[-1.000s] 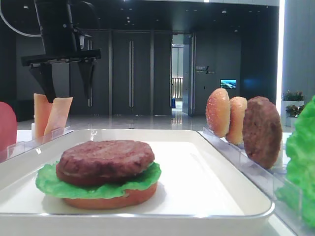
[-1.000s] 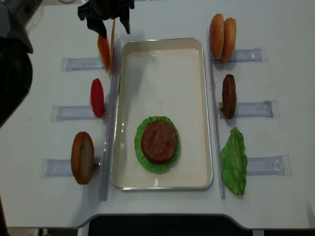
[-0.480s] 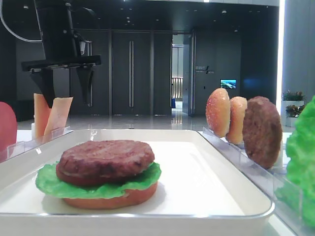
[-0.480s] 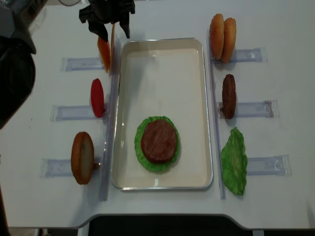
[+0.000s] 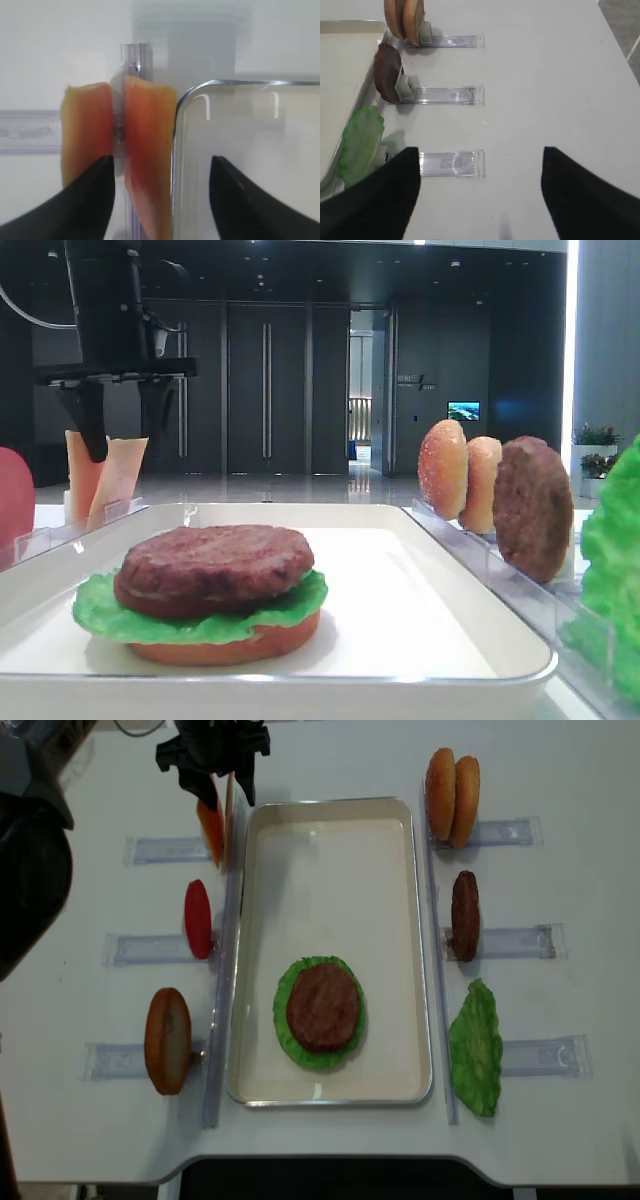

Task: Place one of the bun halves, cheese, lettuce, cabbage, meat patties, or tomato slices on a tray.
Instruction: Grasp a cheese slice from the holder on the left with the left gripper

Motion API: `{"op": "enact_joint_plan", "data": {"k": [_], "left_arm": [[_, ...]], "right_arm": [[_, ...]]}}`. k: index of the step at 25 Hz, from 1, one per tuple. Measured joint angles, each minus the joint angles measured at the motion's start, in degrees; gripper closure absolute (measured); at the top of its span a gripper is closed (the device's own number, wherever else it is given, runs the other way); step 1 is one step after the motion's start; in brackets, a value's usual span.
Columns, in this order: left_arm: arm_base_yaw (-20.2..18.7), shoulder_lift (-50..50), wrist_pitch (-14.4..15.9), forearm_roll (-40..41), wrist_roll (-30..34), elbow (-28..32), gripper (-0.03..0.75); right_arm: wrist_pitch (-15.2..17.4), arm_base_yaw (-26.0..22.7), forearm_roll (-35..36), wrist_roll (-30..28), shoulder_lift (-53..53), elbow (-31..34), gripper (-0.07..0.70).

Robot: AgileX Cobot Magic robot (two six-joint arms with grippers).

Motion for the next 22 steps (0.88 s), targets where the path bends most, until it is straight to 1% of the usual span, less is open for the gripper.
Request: {"op": "enact_joint_plan", "data": {"k": [5, 13, 19, 22], "left_arm": [[0.1, 0.0, 0.0, 0.5, 0.0, 0.0, 0.305], [0.1, 0.0, 0.0, 0.8, 0.0, 0.0, 0.323], [0.1, 0.0, 0.8, 0.9, -0.1, 0.0, 0.399], [0.1, 0.0, 1.7, 0.9, -0.1, 0.0, 0.437]], "right_arm": [[0.0, 0.0, 0.0, 0.0, 0.0, 0.0, 0.145], [0.0, 0.0, 0.0, 0.0, 0.0, 0.0, 0.145], [0.0, 0.0, 0.0, 0.0, 0.0, 0.0, 0.145], [0.0, 0.0, 0.0, 0.0, 0.0, 0.0, 0.145]]}}
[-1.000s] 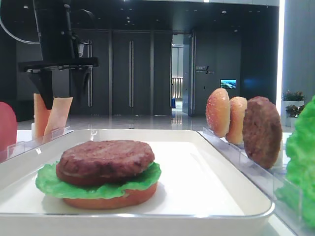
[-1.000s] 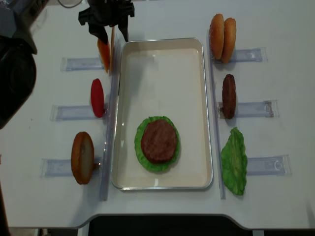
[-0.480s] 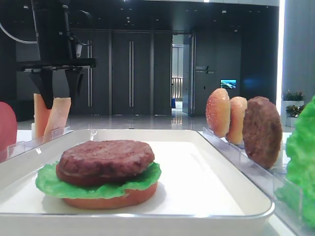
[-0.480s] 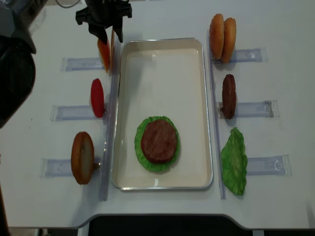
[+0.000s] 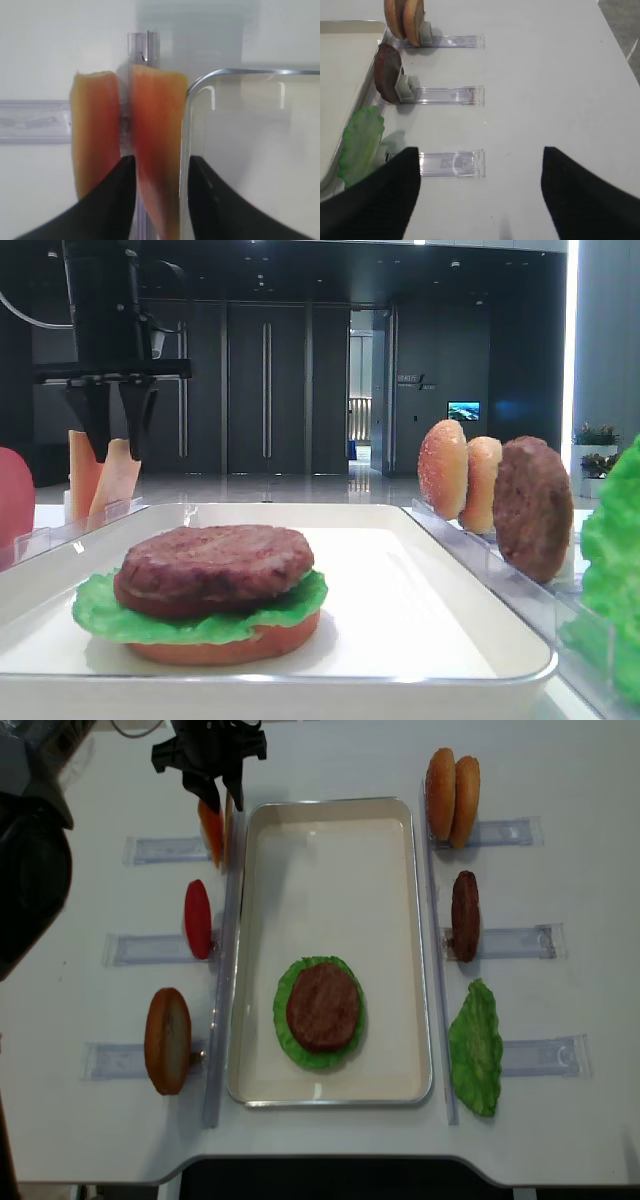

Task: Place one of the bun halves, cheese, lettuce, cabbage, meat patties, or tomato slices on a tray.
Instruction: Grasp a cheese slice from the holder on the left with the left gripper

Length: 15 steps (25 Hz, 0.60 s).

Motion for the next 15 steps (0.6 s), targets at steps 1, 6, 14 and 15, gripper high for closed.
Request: {"op": "enact_joint_plan", "data": {"k": [1, 6, 14, 15], "left_arm": [[0.0, 0.0, 0.0, 0.0, 0.0, 0.0, 0.451], [0.0, 0.0, 0.1, 0.0, 0.0, 0.0, 0.532], [0.0, 0.0, 0.3, 1.0, 0.6, 0.0, 0.680], [0.0, 0.0, 0.3, 1.0, 0.6, 0.0, 0.681]], "right_arm": [[0.0, 0.0, 0.0, 0.0, 0.0, 0.0, 0.145], [0.0, 0.0, 0.0, 0.0, 0.0, 0.0, 0.145], [0.0, 0.0, 0.0, 0.0, 0.0, 0.0, 0.145], [0.0, 0.0, 0.0, 0.0, 0.0, 0.0, 0.145]]}}
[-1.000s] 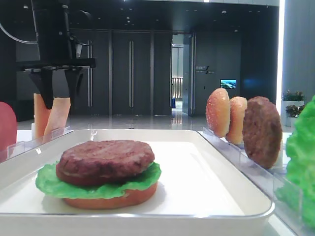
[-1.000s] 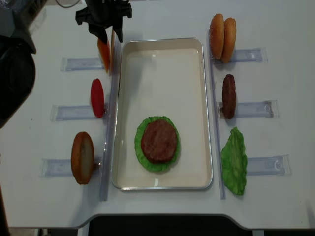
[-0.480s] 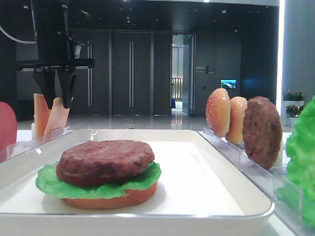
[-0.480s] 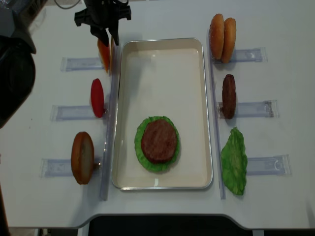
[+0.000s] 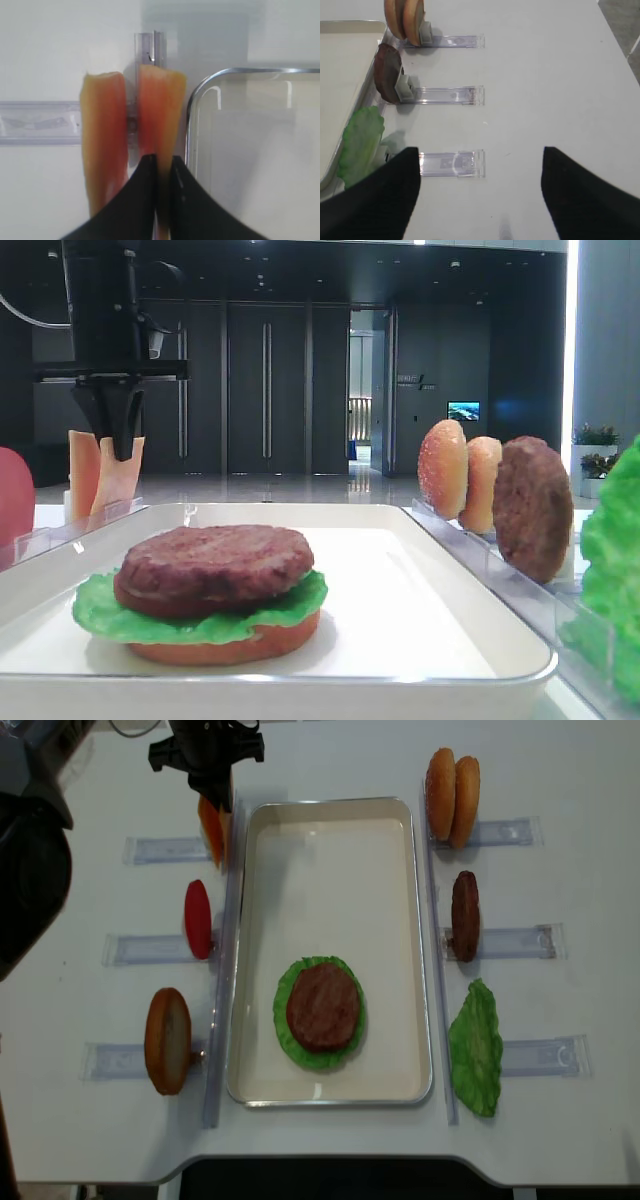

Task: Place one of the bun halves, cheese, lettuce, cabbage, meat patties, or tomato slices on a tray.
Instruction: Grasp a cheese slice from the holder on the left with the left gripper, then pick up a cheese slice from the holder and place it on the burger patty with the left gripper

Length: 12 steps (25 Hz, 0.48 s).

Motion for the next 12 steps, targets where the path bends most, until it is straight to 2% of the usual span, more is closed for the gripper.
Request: {"op": "enact_joint_plan", "data": {"k": [12], "left_arm": [[0.4, -0.5, 0.1, -0.2, 0.1, 0.0, 0.683]], "right_arm": [[0.0, 0.0, 0.0, 0.0, 0.0, 0.0, 0.145]]}}
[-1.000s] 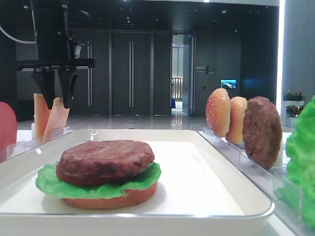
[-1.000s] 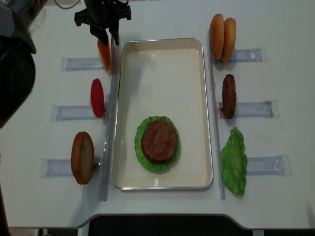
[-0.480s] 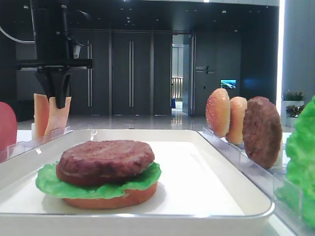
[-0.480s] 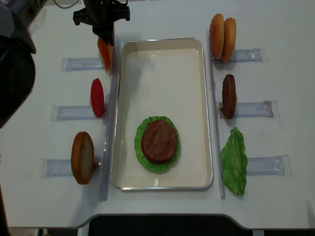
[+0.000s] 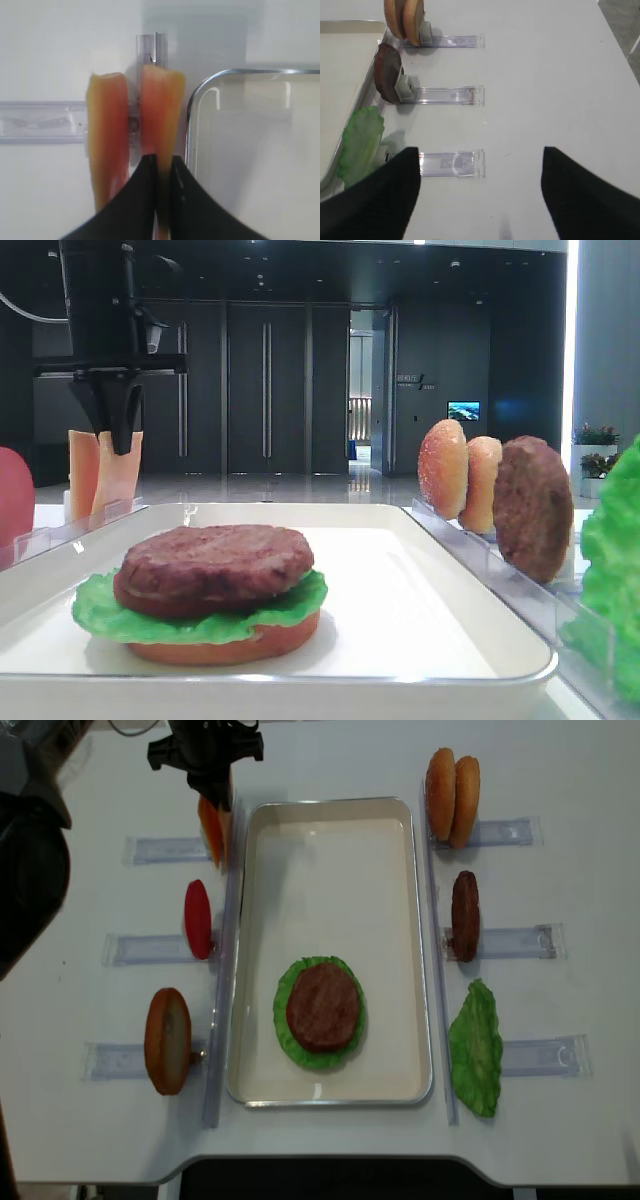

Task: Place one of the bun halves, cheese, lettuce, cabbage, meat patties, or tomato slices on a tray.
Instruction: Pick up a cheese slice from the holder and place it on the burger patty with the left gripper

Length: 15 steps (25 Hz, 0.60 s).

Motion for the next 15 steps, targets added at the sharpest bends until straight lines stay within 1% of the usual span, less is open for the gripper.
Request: {"op": "enact_joint_plan", "data": {"k": [4, 15], "left_arm": [[0.9, -2.1, 0.1, -2.1, 0.1, 0.2, 0.683], [2.9, -8.6, 0.6, -3.7, 1.8, 2.1, 0.683]], "right_arm": [[0.0, 0.0, 0.0, 0.0, 0.0, 0.0, 0.145], [0.0, 0.0, 0.0, 0.0, 0.0, 0.0, 0.145]]}}
